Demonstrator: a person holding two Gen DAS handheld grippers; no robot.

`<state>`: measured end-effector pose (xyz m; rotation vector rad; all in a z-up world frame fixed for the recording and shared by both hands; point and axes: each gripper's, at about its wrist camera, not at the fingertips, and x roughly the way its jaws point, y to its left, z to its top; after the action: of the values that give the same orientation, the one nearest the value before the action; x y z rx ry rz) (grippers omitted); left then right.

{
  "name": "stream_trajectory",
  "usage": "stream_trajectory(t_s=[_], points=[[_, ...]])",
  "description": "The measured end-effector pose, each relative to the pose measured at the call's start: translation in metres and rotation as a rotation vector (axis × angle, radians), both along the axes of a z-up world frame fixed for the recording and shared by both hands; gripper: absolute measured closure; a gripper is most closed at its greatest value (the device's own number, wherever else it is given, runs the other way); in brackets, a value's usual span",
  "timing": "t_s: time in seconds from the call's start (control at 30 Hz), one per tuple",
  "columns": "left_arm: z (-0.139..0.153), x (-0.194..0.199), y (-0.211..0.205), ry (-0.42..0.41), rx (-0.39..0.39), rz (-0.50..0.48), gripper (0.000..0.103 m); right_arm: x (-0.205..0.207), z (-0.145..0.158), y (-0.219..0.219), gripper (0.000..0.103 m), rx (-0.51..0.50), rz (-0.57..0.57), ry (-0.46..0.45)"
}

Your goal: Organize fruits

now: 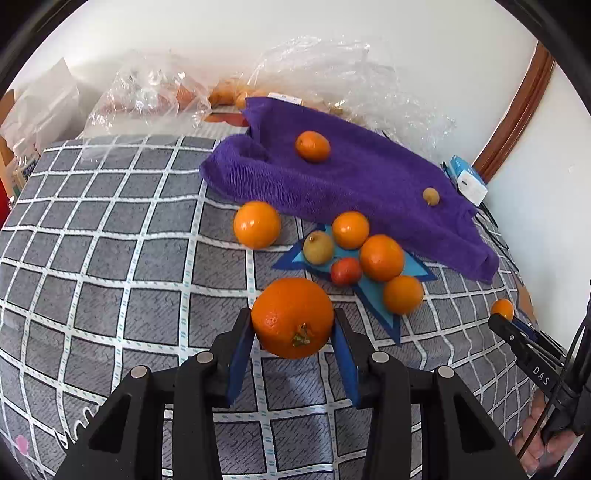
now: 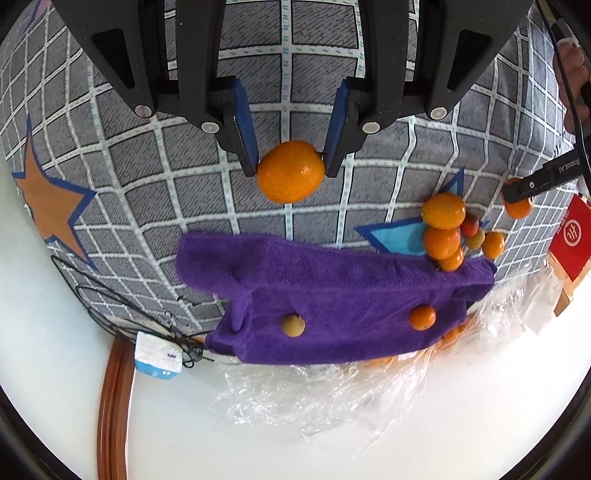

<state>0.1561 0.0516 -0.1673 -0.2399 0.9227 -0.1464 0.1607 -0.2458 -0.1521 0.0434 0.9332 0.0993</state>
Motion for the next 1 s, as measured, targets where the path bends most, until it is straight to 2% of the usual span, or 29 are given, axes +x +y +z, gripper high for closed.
stream_trajectory(t_s=[0.5,1.0], points=[[0.059,0.015,0.003,-0.099,-0.002,-0.035,0.063,0.022,0.049,-0.001,0.067,-0.008,-0.052,-0.078],[0.077,0.040,-0.002,-0.119,-0.014,-0.052,0.063,0.041,0.066,0.001,0.067,-0.010,-0.077,-0.097]])
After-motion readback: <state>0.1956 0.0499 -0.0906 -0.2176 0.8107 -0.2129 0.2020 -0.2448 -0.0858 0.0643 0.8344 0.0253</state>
